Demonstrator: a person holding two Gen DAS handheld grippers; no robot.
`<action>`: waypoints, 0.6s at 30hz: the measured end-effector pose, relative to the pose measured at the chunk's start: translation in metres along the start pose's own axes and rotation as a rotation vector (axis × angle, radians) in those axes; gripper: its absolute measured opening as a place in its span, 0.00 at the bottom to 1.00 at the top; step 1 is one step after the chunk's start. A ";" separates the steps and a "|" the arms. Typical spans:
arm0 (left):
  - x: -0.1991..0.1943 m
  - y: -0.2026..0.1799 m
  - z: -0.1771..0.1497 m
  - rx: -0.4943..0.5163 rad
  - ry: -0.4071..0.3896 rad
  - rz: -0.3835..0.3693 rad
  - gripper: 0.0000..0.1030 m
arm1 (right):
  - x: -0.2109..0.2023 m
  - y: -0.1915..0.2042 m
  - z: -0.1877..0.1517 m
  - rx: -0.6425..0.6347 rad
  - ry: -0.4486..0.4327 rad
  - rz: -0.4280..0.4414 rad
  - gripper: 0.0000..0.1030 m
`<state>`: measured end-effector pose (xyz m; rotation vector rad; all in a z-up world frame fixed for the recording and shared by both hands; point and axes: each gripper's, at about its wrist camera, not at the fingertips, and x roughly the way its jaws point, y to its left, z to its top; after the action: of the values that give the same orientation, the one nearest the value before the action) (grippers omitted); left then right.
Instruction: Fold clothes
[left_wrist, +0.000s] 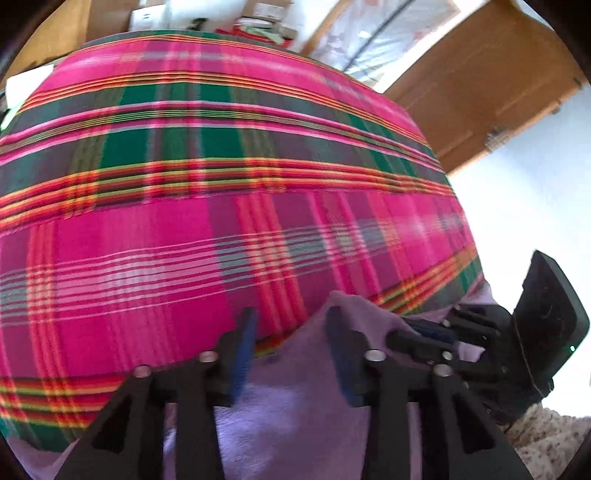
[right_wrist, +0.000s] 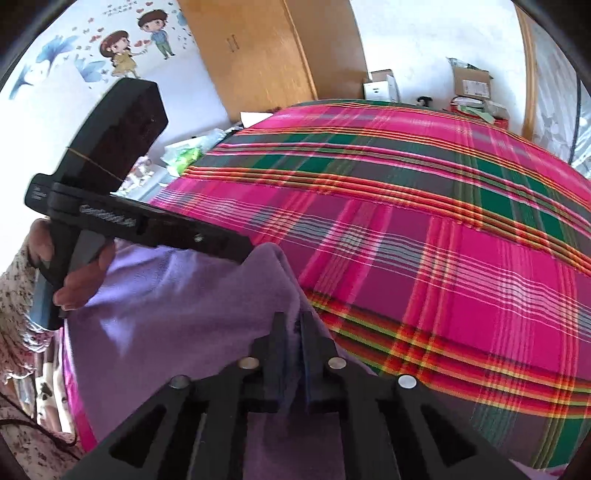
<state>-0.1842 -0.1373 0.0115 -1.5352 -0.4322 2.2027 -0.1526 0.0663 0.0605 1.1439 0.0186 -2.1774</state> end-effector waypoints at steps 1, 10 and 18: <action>0.001 0.000 0.001 0.002 0.000 -0.014 0.42 | 0.000 -0.001 0.000 0.007 0.001 -0.005 0.09; 0.004 0.006 0.004 -0.032 0.046 -0.153 0.42 | -0.054 -0.046 -0.020 0.121 -0.052 -0.124 0.23; 0.013 0.001 0.005 -0.033 0.051 -0.166 0.36 | -0.065 -0.078 -0.040 0.112 0.032 -0.121 0.35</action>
<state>-0.1928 -0.1320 0.0018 -1.5110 -0.5616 2.0352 -0.1419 0.1751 0.0616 1.2702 -0.0200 -2.2908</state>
